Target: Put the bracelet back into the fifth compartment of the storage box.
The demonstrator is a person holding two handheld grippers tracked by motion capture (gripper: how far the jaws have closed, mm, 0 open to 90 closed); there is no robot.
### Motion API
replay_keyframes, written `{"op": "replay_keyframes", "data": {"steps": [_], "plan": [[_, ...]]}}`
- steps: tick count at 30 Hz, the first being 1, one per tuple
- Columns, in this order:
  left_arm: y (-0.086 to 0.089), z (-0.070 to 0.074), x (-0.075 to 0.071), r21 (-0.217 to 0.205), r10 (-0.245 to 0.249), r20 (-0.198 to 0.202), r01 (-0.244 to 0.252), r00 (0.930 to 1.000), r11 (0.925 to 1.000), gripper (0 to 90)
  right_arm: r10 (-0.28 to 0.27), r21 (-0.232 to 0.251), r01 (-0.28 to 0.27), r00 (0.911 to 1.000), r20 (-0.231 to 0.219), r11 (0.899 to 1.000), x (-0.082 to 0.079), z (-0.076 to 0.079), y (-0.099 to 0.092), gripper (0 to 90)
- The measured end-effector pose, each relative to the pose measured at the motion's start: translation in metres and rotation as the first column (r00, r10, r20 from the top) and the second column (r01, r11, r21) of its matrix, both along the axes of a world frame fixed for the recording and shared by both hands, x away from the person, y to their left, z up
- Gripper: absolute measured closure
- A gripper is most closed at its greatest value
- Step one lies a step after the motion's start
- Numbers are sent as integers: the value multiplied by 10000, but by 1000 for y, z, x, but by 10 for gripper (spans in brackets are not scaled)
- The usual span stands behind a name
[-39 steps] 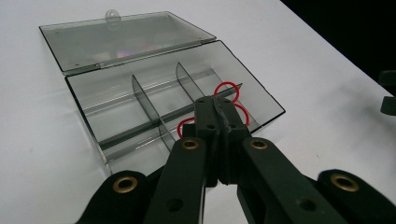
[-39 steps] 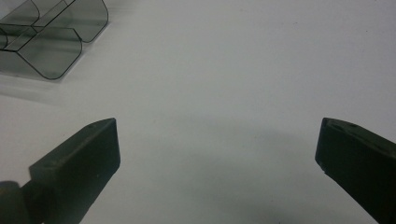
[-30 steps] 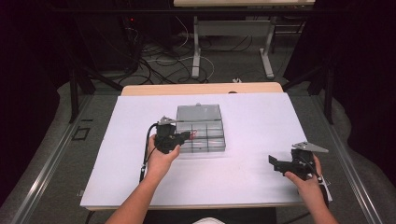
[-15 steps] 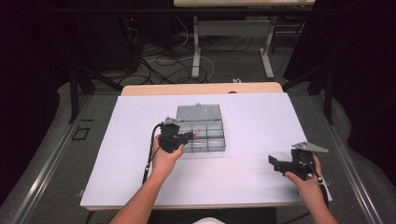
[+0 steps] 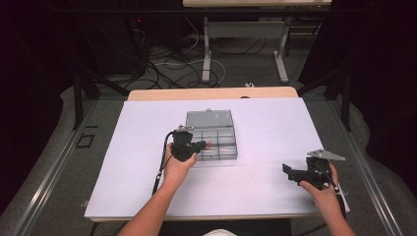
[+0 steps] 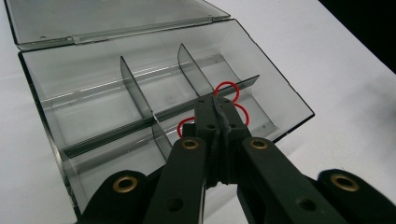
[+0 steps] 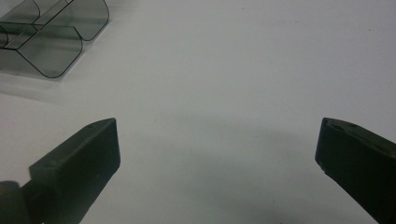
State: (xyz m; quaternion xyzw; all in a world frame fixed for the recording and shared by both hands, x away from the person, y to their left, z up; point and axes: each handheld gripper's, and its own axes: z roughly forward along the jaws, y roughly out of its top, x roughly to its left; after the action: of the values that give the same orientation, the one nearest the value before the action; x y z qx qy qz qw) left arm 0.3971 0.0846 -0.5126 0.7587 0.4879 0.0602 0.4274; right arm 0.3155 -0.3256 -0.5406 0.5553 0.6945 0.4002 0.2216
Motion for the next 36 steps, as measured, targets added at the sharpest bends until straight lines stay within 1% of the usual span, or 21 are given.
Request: {"op": "replay_keyframes", "data": {"steps": [4, 9, 13, 15, 20, 31, 33, 36], "plan": [[-3, -4, 1, 72, 28, -115, -28, 9999, 10000, 900, -2, 4, 2, 10000, 0, 10000, 0, 0, 0, 0], [-6, -7, 3, 162, -52, -194, 55, 9998, 9999, 900, -4, -3, 4, 10000, -1, 10000, 0, 0, 0, 0], [-7, -9, 4, 133, -25, -261, 28, 9997, 9999, 900, 2, -5, -2, 10000, -5, 10000, 0, -1, 0, 0], [-8, -10, 4, 197, -83, -273, 88, 9996, 9998, 900, 20, 6, -20, 10000, -1, 10000, 0, -1, 0, 0], [-11, -13, 4, 186, -53, -321, 59, 9995, 9998, 900, 39, 3, -39, 10000, -17, 10000, 0, -1, 0, 0], [-15, -18, 4, 327, -205, -420, 219, 9989, 9992, 900, 63, -26, -63, 10000, -15, 10000, 0, -1, 0, 0], [-15, -19, 4, 345, -213, -410, 227, 9989, 9991, 900, -56, -38, 56, 10000, 49, 10000, 1, -1, 1, 0], [-15, -19, 4, 366, -168, -412, 183, 9990, 9992, 900, -50, -39, 50, 10000, 38, 10000, 1, -1, 1, 0]]}}
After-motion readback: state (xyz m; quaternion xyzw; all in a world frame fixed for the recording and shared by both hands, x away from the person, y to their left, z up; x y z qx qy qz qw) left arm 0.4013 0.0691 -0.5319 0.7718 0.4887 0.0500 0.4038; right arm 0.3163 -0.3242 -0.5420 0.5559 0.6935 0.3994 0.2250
